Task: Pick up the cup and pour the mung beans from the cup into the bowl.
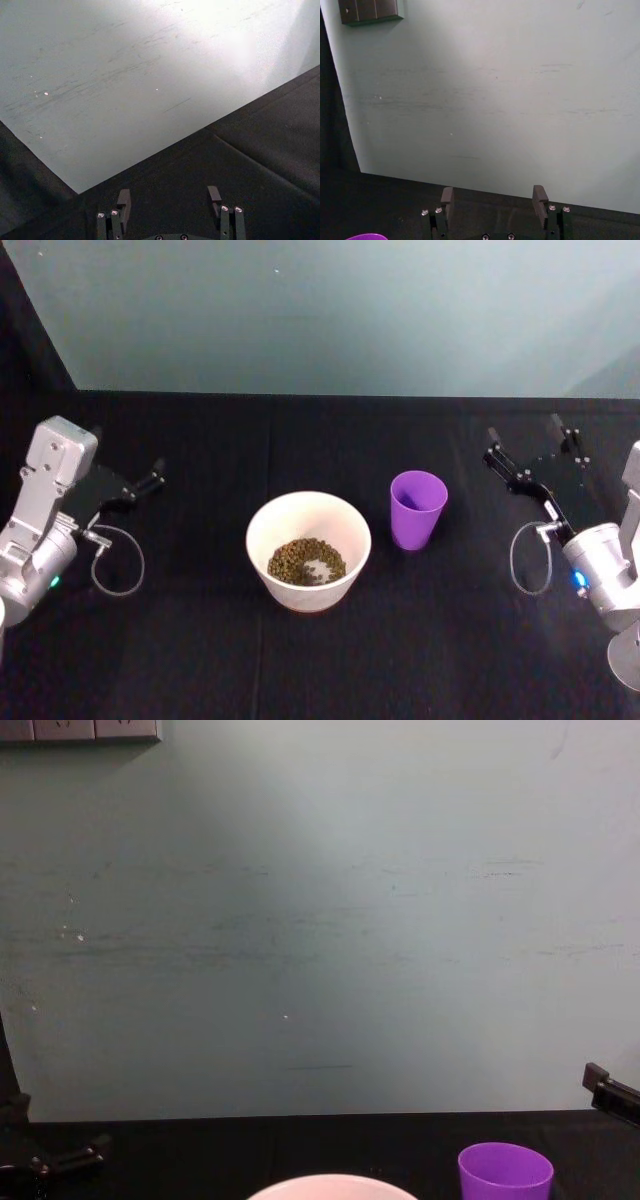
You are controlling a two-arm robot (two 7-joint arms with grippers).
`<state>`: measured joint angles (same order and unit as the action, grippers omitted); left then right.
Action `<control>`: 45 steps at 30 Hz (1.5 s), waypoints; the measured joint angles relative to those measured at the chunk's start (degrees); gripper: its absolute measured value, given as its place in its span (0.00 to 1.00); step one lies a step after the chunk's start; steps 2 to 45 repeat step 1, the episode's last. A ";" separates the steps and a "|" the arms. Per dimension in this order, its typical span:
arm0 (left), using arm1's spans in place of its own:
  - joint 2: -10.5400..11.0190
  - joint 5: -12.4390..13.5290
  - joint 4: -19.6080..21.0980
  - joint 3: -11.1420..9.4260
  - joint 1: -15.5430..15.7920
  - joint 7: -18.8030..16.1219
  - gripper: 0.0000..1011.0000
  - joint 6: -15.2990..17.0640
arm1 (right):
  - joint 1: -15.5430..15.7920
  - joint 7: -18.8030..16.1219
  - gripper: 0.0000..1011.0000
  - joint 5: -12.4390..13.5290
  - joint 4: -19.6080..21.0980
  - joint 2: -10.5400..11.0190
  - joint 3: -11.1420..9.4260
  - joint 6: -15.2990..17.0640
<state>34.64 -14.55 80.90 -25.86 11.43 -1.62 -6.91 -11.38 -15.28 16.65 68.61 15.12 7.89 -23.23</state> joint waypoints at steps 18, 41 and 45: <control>0.00 0.00 0.00 0.00 0.00 0.00 0.99 0.00 | 0.00 0.00 0.99 0.00 0.00 0.00 0.00 0.00; 0.00 0.00 0.00 0.00 0.00 0.00 0.99 0.00 | 0.00 0.00 0.99 0.00 0.00 0.00 0.00 0.00; 0.00 0.00 0.00 0.00 0.00 0.00 0.99 0.00 | 0.00 0.00 0.99 0.00 0.00 0.00 0.00 0.00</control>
